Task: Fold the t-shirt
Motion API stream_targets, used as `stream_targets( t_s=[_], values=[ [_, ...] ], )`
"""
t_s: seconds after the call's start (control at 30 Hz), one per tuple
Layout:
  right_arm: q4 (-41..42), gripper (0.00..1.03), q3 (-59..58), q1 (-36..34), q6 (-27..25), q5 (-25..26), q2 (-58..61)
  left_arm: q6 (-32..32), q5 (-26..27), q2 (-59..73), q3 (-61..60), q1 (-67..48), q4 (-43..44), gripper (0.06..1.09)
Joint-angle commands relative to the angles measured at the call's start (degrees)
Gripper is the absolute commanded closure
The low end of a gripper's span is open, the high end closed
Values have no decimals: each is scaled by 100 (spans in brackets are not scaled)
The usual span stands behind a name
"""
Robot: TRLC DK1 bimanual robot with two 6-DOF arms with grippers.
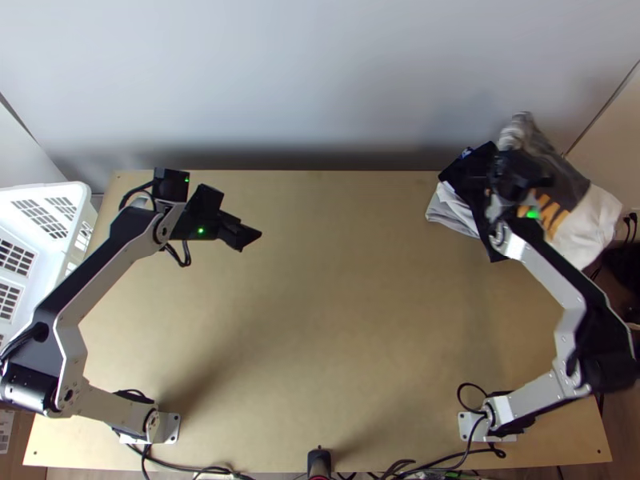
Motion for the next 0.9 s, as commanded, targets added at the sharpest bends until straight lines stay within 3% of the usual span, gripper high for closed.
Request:
stream_targets(
  t_s=[0.0,0.47,0.8,0.83,0.87],
  values=[
    [81,100,666,412,68,-28,926,53,10,-243,-223,156,-95,10],
    [81,100,2081,404,42,-125,2588,26,2,-340,-311,191,-174,10],
    [11,95,2441,34,209,-125,3036,114,2,-393,-363,384,-306,10],
    [-7,88,2441,8,227,-116,3027,114,2,-393,-363,384,-306,10],
    [-33,60,2432,-27,253,-116,3001,114,2,-393,-363,393,-306,10]
  ],
)
